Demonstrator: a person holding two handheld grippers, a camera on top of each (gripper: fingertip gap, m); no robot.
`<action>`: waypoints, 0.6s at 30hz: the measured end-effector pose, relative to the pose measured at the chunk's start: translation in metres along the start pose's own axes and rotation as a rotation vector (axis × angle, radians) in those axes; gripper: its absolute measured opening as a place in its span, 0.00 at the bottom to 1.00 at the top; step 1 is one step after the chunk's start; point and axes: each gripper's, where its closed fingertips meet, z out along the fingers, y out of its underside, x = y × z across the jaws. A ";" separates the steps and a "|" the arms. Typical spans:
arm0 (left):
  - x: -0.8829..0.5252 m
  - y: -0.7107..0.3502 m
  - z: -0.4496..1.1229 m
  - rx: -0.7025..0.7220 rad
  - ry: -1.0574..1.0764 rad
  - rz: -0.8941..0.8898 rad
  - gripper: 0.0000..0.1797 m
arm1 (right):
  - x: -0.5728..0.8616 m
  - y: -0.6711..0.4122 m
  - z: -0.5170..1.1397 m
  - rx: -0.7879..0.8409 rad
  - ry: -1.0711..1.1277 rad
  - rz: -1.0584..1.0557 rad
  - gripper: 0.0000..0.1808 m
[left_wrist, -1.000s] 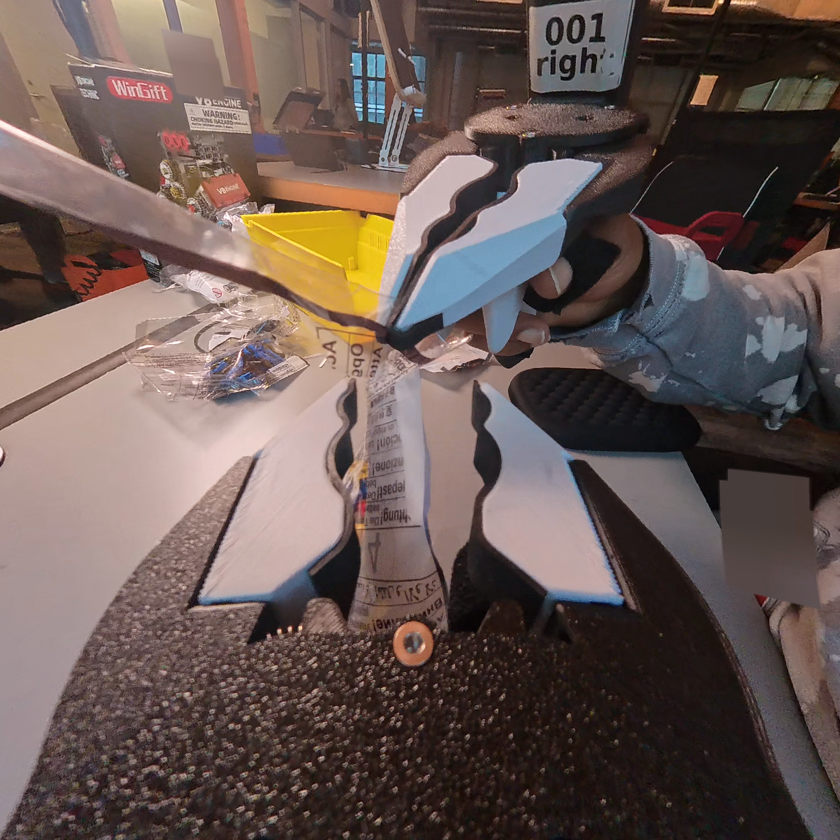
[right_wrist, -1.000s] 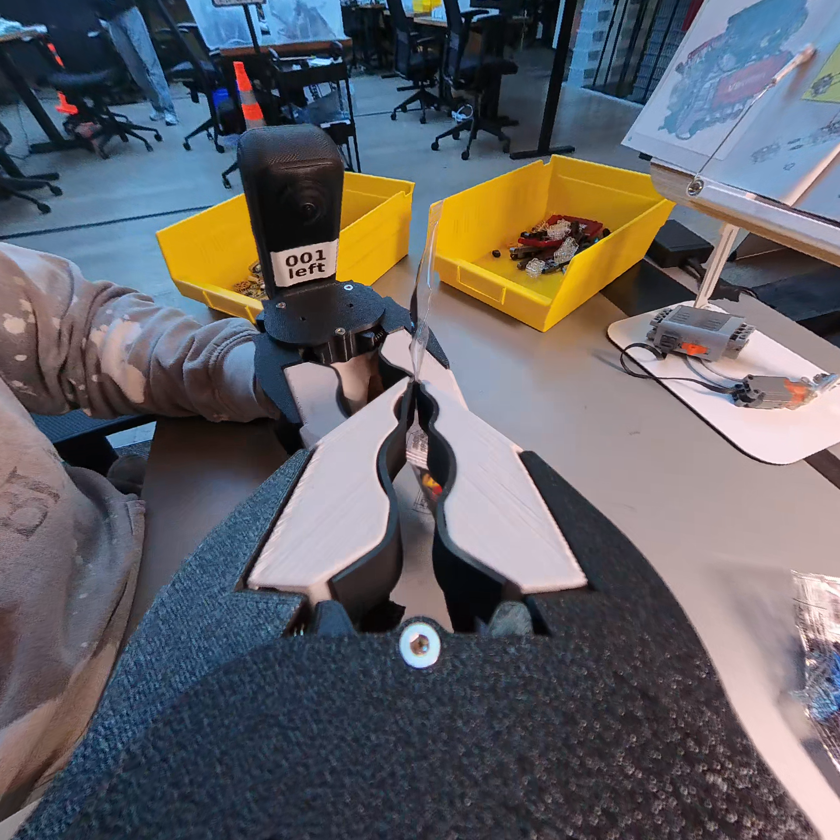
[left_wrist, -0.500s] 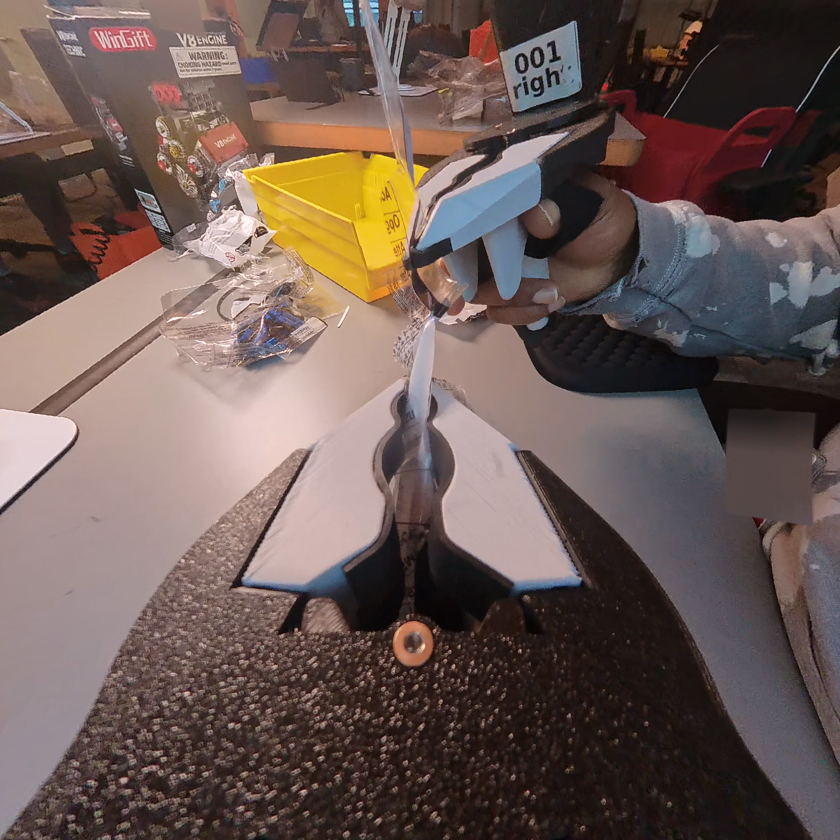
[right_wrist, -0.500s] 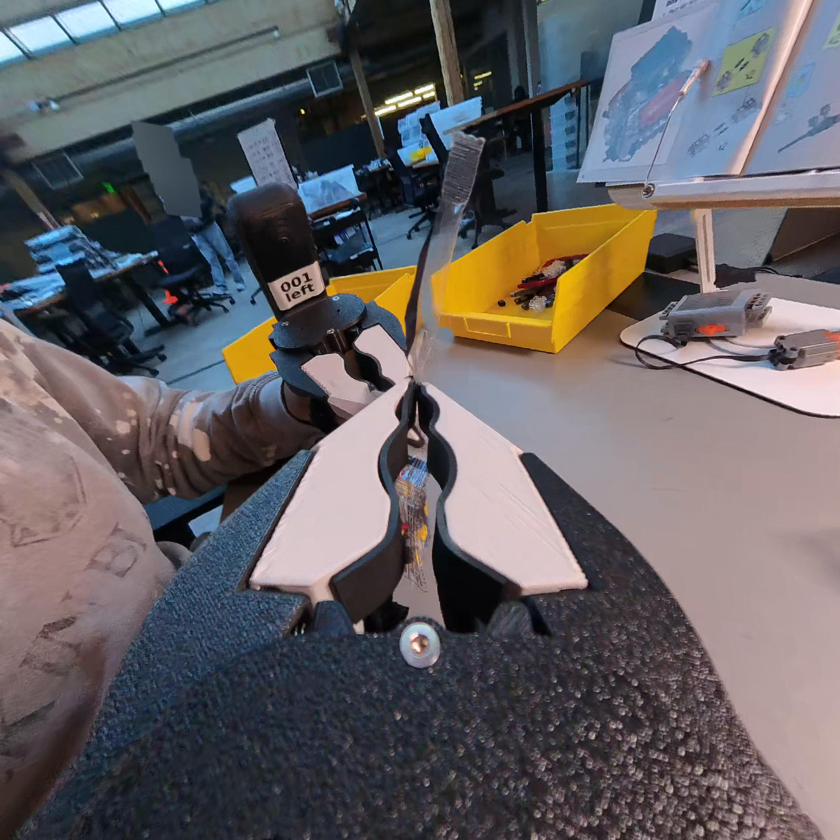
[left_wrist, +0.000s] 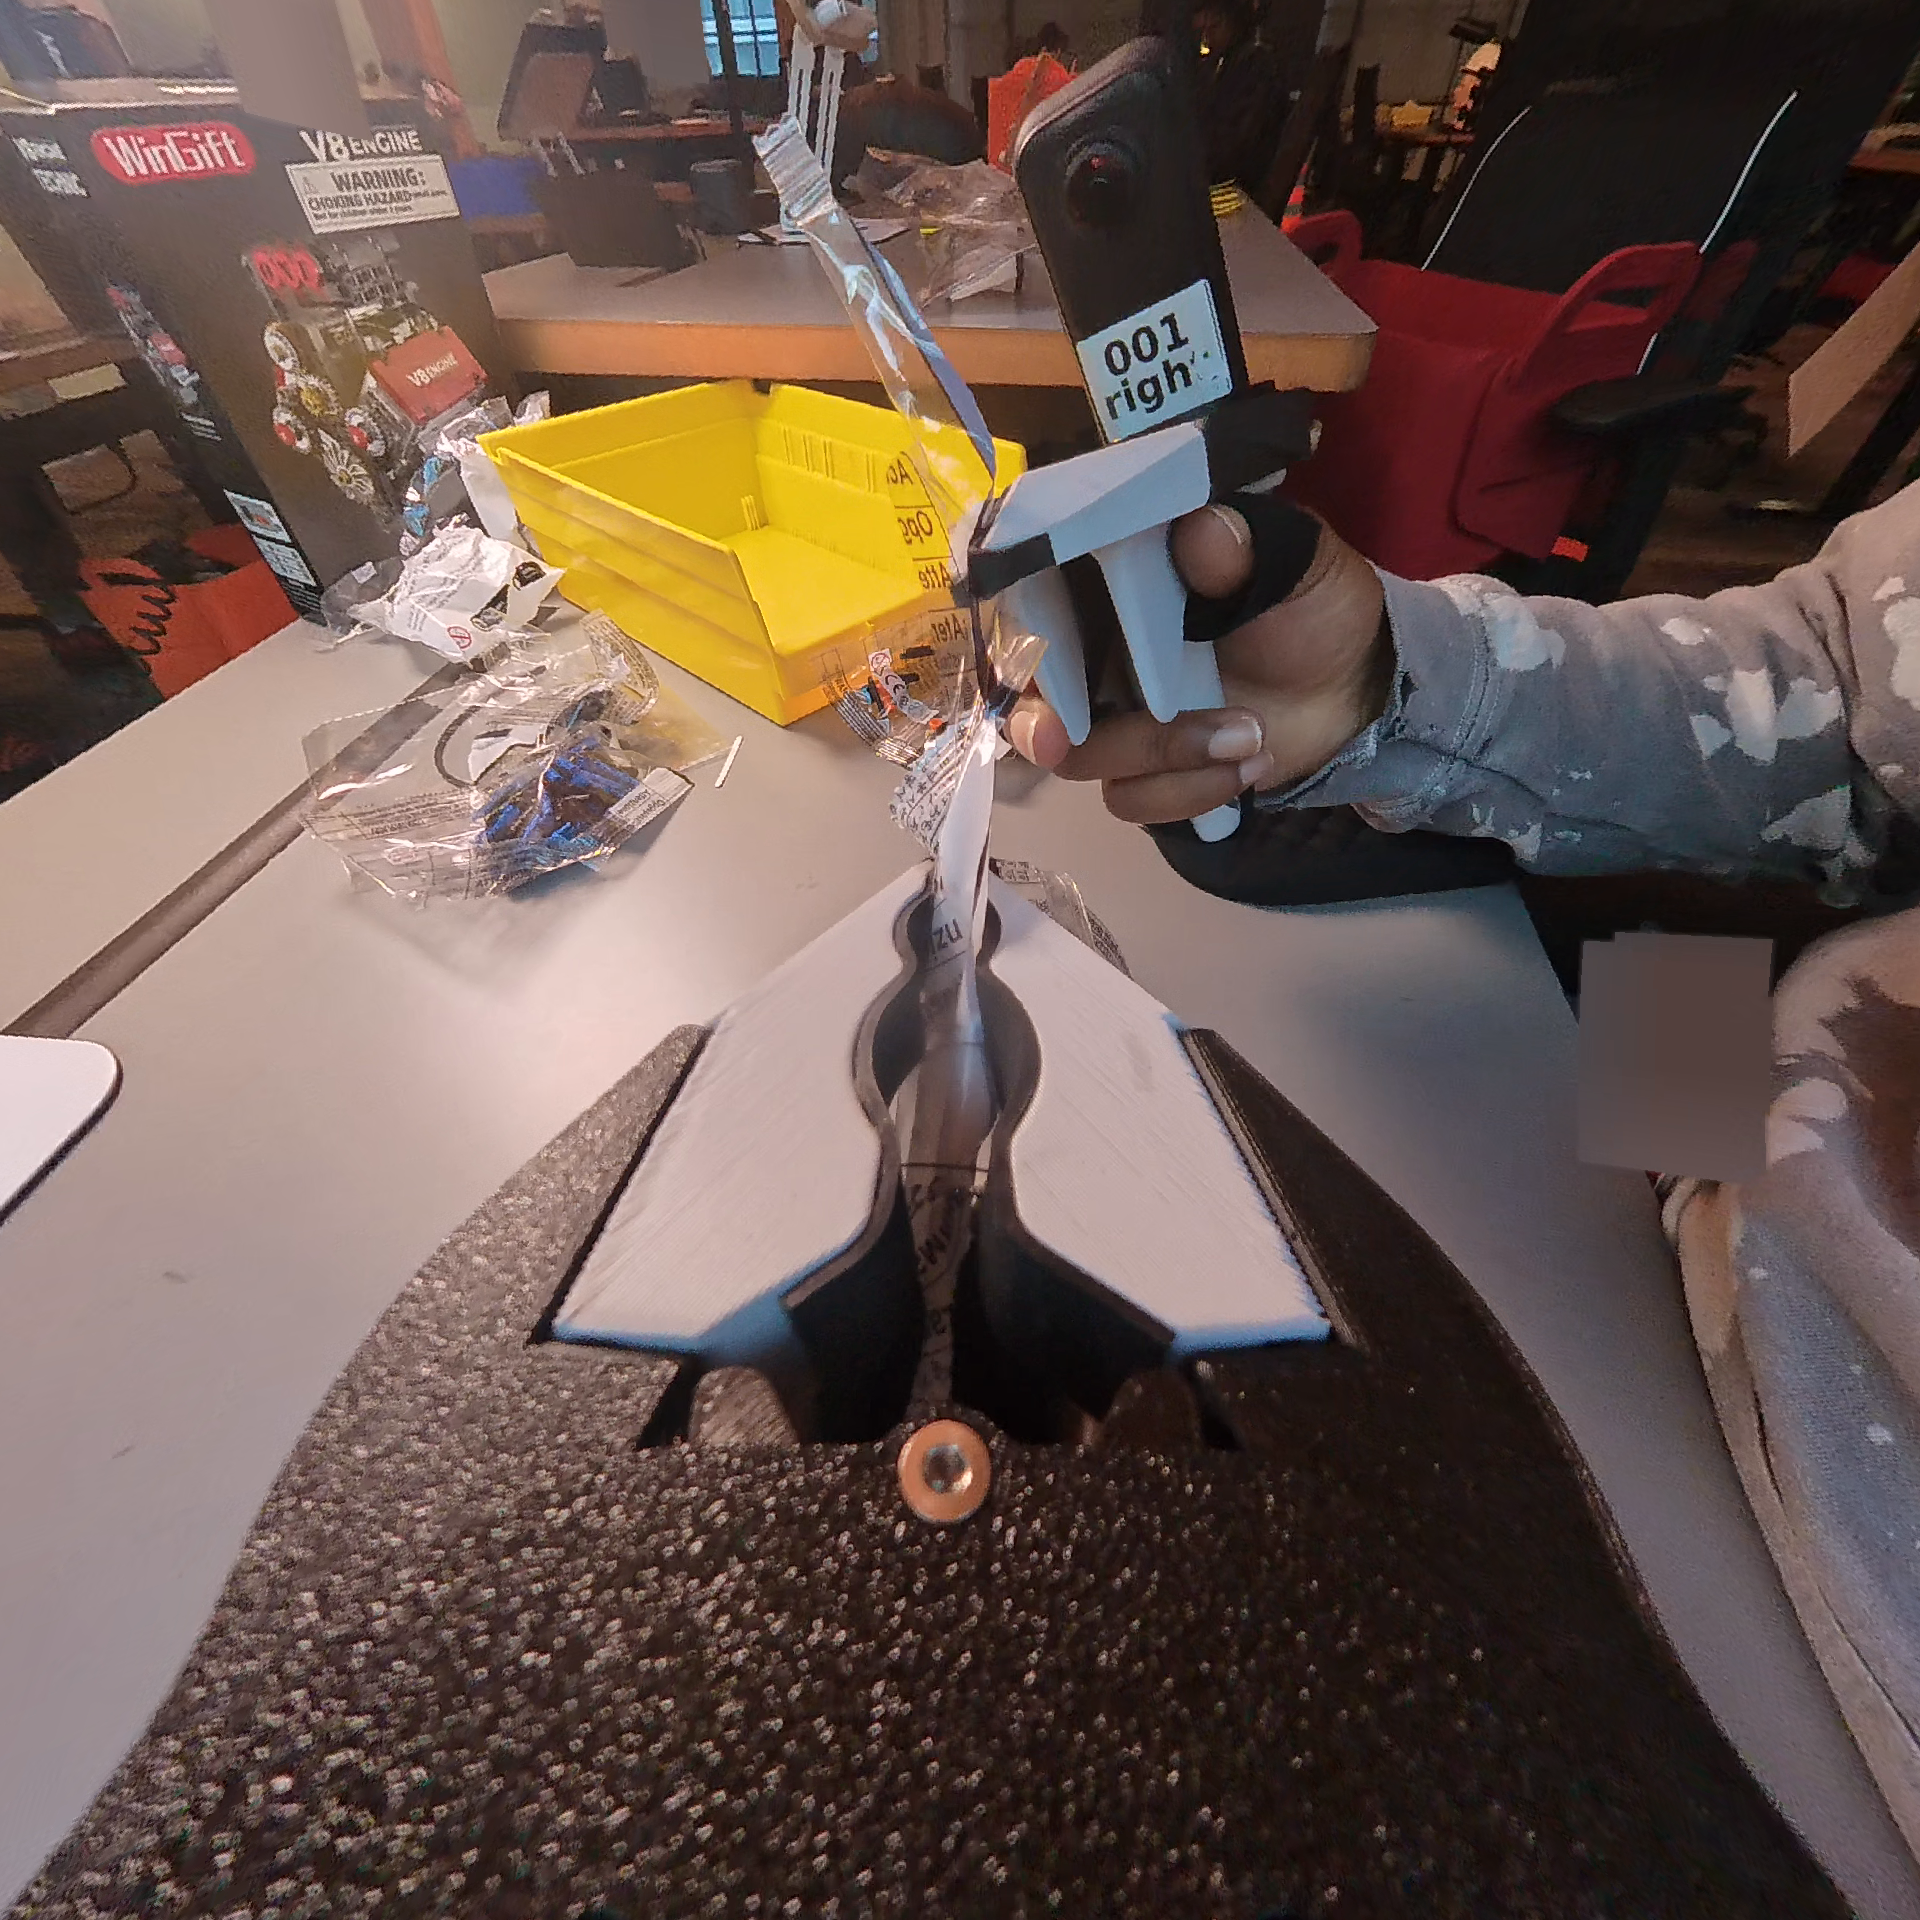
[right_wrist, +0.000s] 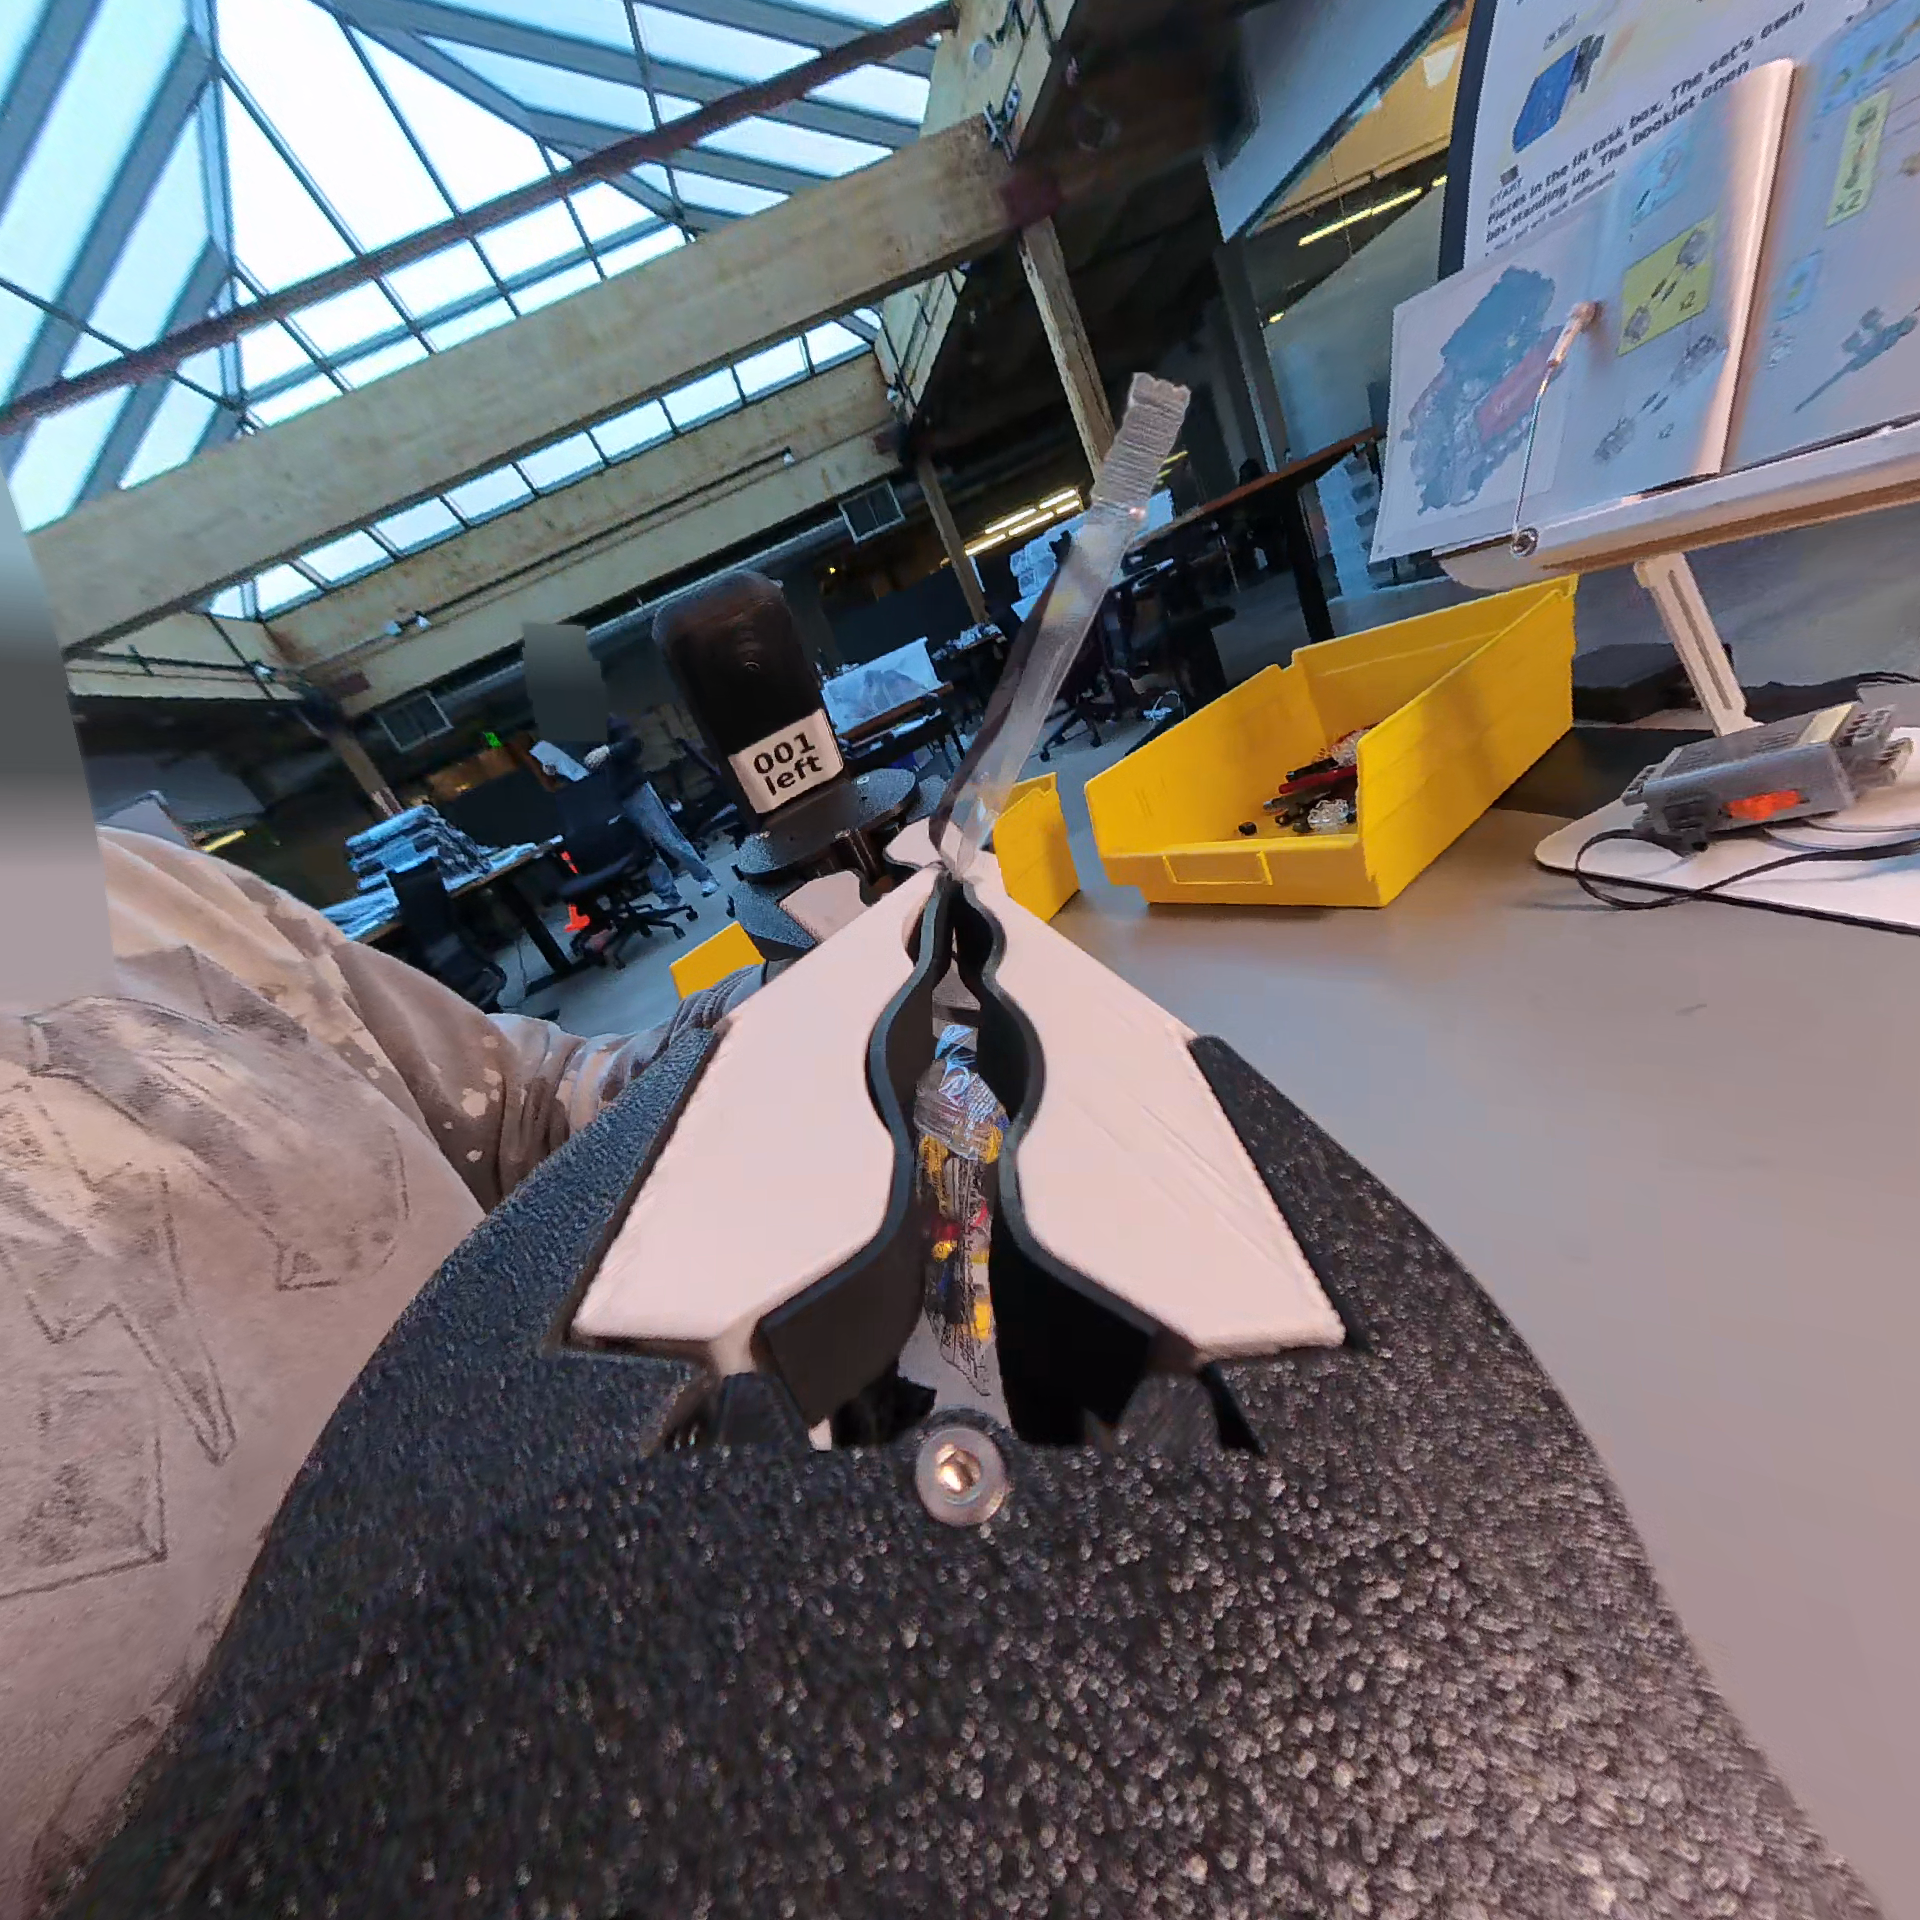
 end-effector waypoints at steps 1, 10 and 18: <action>0.000 0.001 -0.001 -0.008 -0.005 0.022 0.00 | 0.000 0.003 0.000 -0.026 0.003 -0.022 0.00; 0.010 0.015 0.007 -0.085 -0.008 0.116 0.00 | -0.002 0.036 0.017 -0.221 -0.014 0.023 0.28; -0.002 0.020 0.000 -0.094 -0.063 0.111 0.00 | -0.005 0.039 0.026 -0.223 -0.072 0.063 0.00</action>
